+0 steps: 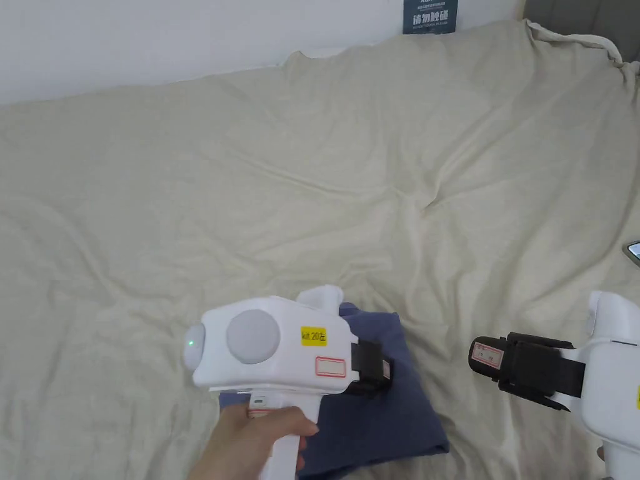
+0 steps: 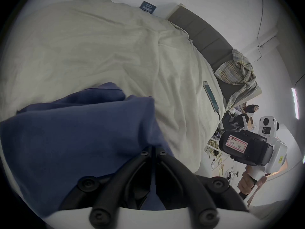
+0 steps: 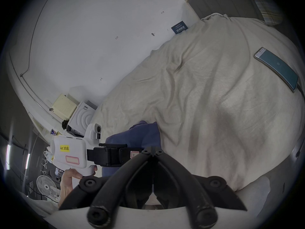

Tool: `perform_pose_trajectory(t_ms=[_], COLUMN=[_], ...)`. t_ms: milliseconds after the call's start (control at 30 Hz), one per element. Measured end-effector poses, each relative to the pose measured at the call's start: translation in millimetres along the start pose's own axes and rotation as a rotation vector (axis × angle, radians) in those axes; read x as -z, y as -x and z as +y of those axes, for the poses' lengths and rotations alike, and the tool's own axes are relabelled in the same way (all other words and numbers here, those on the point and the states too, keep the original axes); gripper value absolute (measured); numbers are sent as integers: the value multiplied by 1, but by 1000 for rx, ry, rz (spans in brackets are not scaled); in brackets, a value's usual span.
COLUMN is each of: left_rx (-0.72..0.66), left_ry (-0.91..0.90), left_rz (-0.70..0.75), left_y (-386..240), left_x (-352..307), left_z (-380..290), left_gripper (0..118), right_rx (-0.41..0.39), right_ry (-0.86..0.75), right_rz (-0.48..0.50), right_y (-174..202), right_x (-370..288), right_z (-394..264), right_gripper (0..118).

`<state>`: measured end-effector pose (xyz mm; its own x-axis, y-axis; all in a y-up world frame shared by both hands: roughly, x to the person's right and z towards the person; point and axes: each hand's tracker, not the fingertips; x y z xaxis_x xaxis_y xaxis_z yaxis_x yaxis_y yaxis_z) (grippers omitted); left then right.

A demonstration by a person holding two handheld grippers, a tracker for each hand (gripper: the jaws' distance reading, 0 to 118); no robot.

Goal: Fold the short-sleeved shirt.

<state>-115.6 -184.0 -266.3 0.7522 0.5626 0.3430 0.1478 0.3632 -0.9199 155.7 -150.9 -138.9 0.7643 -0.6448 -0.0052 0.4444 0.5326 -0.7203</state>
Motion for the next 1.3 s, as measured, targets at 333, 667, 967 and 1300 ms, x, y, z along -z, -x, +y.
perform_pose_trajectory(t_ms=[333, 667, 967, 1300], left_rx=[9, -259, -342, -409], left_ry=[-75, -348, -261, -192], left_rz=[-206, -87, -145, -365], left_y=[0, 121, 151, 161], left_x=[-45, -181, -155, -83], left_z=[-2, -59, -91, -61], left_gripper=[5, 5, 82, 117], right_rx=[-69, -343, -391, -395], right_ry=[37, 137, 145, 151], right_rz=[-14, -94, -197, -190], right_y=[20, 85, 81, 79], right_x=[14, 103, 136, 136], right_z=[-1, -28, -40, -38], right_gripper=[0, 0, 0, 0])
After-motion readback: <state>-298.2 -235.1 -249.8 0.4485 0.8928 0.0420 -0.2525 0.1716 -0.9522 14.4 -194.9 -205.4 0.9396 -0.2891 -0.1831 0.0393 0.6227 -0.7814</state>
